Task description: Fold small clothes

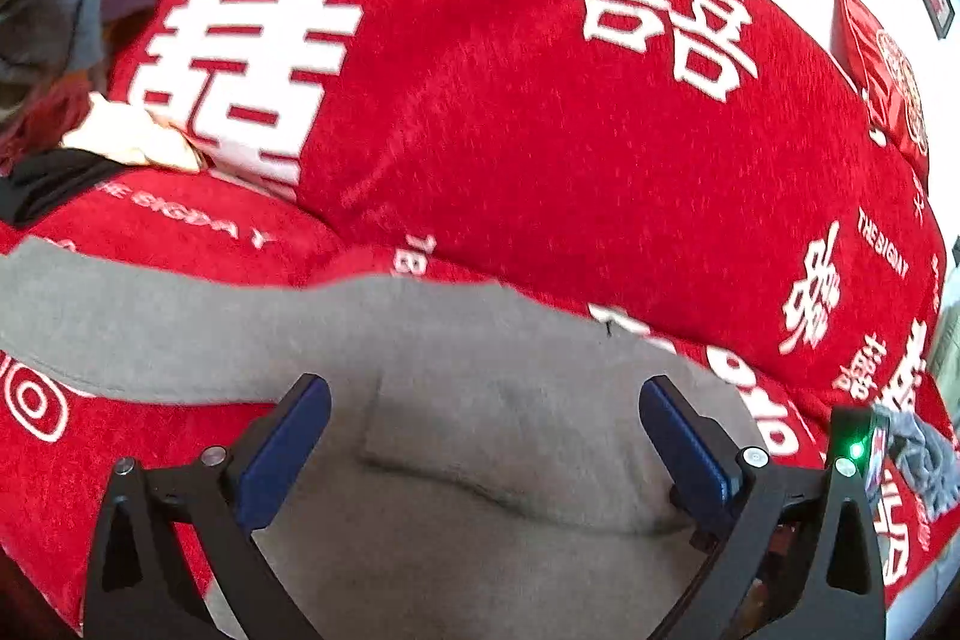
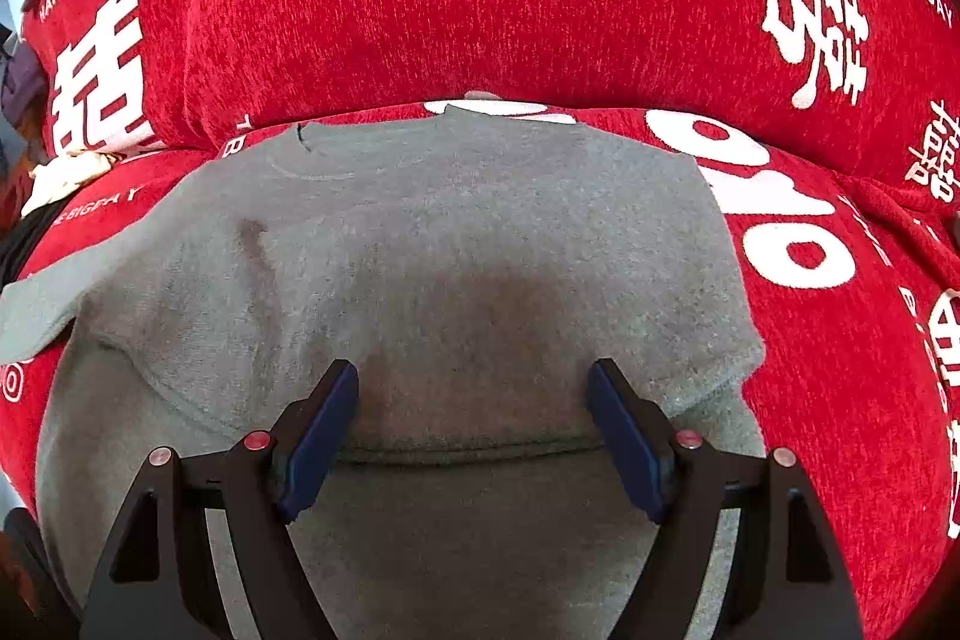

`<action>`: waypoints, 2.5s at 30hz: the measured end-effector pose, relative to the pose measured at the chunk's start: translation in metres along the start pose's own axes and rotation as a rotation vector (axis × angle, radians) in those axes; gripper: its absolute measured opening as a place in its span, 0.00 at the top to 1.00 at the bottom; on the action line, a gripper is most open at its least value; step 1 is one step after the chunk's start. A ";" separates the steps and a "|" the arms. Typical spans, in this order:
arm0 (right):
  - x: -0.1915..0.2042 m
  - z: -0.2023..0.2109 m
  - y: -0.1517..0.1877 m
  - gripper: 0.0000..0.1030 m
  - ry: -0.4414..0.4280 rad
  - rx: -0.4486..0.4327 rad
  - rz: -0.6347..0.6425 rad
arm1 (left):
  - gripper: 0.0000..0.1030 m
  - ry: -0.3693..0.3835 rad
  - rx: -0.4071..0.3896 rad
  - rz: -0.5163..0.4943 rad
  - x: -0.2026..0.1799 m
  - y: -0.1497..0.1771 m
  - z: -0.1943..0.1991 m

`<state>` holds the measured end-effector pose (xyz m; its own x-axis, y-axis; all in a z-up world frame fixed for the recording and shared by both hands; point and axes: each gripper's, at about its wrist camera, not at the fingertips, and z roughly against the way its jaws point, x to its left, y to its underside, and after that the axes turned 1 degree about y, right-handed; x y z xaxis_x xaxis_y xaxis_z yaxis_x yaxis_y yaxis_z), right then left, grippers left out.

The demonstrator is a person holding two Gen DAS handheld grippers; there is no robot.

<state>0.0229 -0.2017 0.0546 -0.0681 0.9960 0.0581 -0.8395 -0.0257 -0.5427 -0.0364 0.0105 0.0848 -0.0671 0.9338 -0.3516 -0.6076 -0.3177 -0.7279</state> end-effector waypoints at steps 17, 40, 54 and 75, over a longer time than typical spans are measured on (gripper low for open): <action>0.001 -0.002 -0.001 0.20 0.012 0.005 0.018 | 0.90 -0.032 0.321 0.092 0.027 0.011 -0.108; 0.074 -0.019 -0.022 0.16 0.050 0.120 0.087 | 0.06 -0.089 0.219 0.288 0.120 -0.005 -0.021; 0.196 0.001 -0.006 0.16 0.054 0.055 0.380 | 0.06 -0.423 -0.006 0.612 0.341 -0.029 0.035; 0.245 -0.013 -0.032 0.16 0.085 0.063 0.397 | 0.91 -0.252 -0.139 0.577 0.372 -0.059 0.071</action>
<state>0.0401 0.0438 0.0756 -0.3511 0.9109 -0.2168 -0.7882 -0.4125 -0.4567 -0.0818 0.3888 0.0386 -0.5467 0.6108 -0.5727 -0.3111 -0.7832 -0.5383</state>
